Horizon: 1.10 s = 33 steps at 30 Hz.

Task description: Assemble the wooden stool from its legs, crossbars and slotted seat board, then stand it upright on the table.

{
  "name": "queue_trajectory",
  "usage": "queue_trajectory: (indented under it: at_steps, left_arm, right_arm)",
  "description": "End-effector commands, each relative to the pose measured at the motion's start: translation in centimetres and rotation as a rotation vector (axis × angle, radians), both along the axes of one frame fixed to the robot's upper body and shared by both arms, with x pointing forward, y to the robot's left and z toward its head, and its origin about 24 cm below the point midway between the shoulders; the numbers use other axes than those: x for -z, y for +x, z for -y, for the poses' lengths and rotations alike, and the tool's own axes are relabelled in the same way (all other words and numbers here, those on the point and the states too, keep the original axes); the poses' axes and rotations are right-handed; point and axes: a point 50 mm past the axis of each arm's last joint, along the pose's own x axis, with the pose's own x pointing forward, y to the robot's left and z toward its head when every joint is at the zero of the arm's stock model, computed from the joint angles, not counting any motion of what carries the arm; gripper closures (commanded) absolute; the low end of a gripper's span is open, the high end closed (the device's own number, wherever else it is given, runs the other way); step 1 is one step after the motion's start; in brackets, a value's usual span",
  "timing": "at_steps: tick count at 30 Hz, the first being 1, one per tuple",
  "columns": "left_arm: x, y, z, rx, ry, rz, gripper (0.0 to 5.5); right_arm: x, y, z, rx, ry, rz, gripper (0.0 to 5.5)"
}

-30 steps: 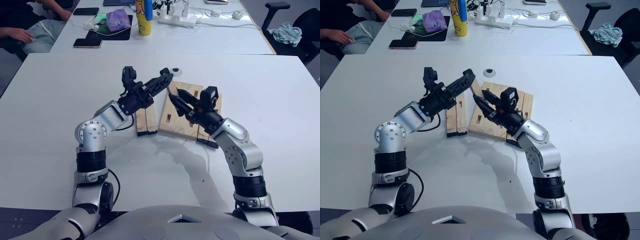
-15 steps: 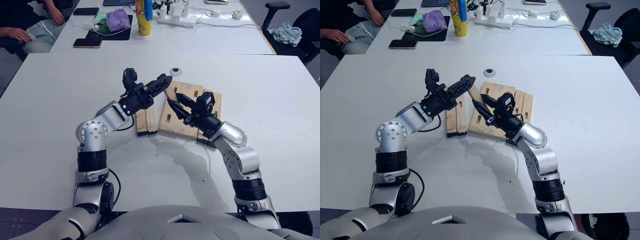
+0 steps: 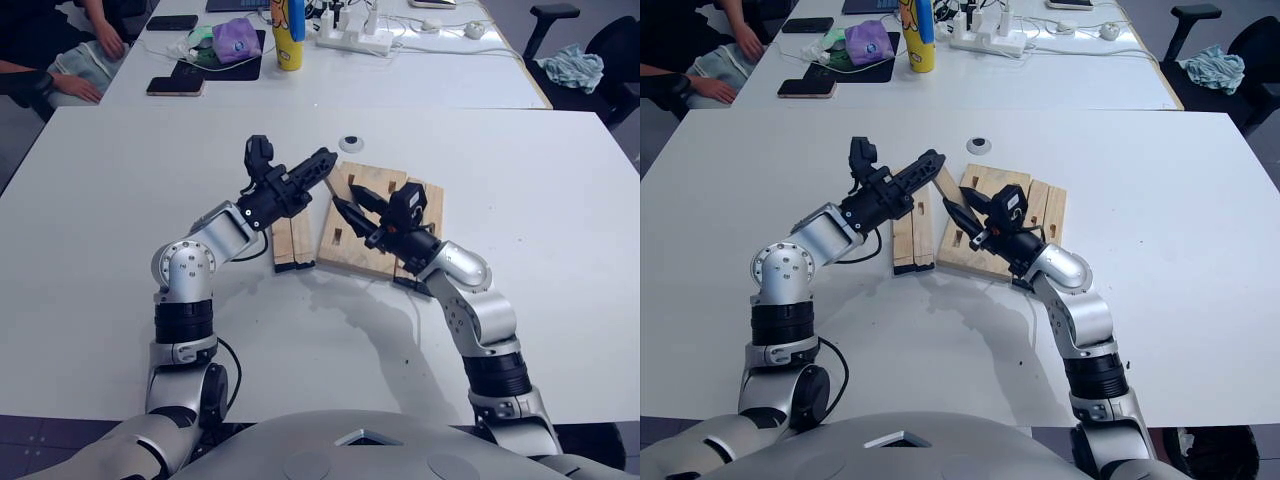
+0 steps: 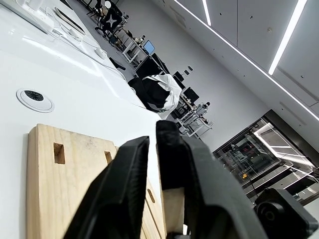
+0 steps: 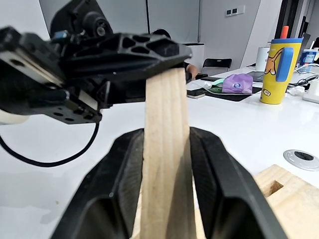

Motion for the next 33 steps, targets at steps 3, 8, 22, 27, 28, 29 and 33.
queue_trajectory:
  at_steps: [3, 8, 22, 27, 28, 29, 33]
  left_arm:
    - [-0.3, 0.4, -0.3, -0.056, 0.005, 0.053, 4.97]
    - [-0.4, 0.6, -0.7, -0.123, 0.003, 0.081, 5.04]
    - [2.0, 0.5, -2.6, -0.695, 0.077, 0.024, 5.06]
    - [3.1, 0.7, -1.9, -0.774, 0.104, -0.011, 5.06]
    - [3.1, 0.7, -2.0, -0.786, 0.115, -0.011, 5.06]
    - [3.2, 0.8, -2.0, -0.795, 0.12, -0.016, 5.06]
    - [3.6, 1.0, -1.6, -0.778, 0.09, -0.052, 5.06]
  right_arm:
    - [-0.1, 0.4, 0.3, 0.013, 0.014, -0.002, 4.17]
    - [0.2, 0.7, 0.4, 0.023, -0.059, 0.009, 3.64]
    - [1.6, 1.9, 2.2, 0.157, -0.077, -0.063, 3.56]
    - [1.5, 2.2, 1.6, 0.145, -0.061, -0.073, 3.56]
    - [1.5, 2.2, 1.6, 0.145, -0.056, -0.078, 3.56]
    - [1.5, 2.2, 1.6, 0.146, -0.048, -0.084, 3.56]
    - [1.6, 2.3, 1.5, 0.14, -0.05, -0.093, 3.56]
